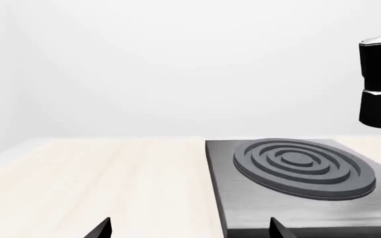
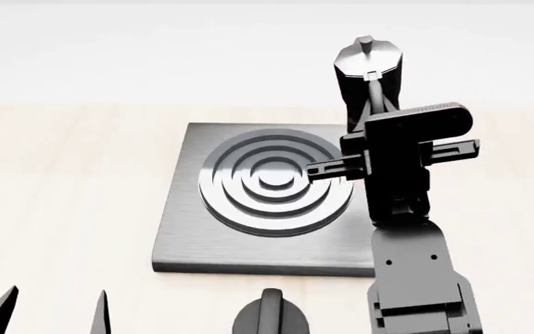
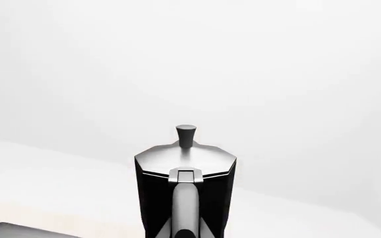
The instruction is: Put the moka pot on the stove.
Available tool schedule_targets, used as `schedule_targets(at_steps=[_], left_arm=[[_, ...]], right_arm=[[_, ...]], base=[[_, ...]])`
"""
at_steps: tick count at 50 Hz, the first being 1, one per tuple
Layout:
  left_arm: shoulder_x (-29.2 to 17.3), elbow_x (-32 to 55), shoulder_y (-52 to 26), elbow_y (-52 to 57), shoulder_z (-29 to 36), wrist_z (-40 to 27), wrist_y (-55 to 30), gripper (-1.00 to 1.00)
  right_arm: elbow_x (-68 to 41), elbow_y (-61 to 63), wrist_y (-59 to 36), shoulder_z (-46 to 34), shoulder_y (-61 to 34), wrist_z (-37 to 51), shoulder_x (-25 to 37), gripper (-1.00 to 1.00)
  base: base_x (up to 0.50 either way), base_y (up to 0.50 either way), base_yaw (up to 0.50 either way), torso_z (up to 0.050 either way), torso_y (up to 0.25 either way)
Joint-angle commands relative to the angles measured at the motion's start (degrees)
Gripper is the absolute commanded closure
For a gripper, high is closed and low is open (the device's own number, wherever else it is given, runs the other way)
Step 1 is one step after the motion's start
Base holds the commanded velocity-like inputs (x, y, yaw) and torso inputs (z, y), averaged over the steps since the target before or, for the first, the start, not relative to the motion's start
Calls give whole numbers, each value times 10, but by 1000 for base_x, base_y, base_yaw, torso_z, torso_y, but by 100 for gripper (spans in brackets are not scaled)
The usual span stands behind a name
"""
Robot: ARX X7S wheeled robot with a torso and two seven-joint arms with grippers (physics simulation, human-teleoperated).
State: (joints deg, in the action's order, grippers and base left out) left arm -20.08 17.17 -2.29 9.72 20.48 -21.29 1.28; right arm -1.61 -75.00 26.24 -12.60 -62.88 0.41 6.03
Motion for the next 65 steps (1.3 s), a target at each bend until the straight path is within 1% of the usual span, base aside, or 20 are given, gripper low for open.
schedule_targets(at_steps=[1,16,37,39,43,46,49,52,56,65], left_arm=[[12,6,1,-10,-13,17,0,-100],[14,6,-4,-30,-11,20,12,-100],[12,7,-4,-30,-8,17,14,-100],[11,7,-3,-28,-8,16,13,-100],[7,10,0,-5,-8,8,-6,-100],[9,9,-3,-15,-7,10,1,-100],[6,11,-2,-3,-8,6,-9,-100],[5,12,-2,1,-8,4,-11,-100],[6,12,-3,-4,-7,6,-8,-100],[8,11,-6,-27,-6,14,11,-100]], right_arm=[[-1,0,-2,48,-8,-41,-23,100],[3,0,-18,92,-10,-68,-42,100],[0,0,-32,109,-10,-79,-59,100],[-10,0,-32,101,-12,-80,-59,100],[-53,0,-32,58,-15,-77,-60,100],[-90,0,-31,20,-16,-73,-60,100],[-124,0,-30,-16,-16,-71,-60,100],[-144,0,-30,-34,-17,-70,-60,100],[-171,0,-29,-60,-18,-69,-60,100],[-252,0,-30,-144,-19,-62,-60,100]], base=[[0,0,0,0,0],[0,0,0,0,1],[0,0,0,0,1],[0,0,0,0,0],[0,0,0,0,3],[0,0,0,3,0],[0,0,0,0,0],[0,0,0,0,3],[0,0,0,0,0],[0,0,0,0,1]])
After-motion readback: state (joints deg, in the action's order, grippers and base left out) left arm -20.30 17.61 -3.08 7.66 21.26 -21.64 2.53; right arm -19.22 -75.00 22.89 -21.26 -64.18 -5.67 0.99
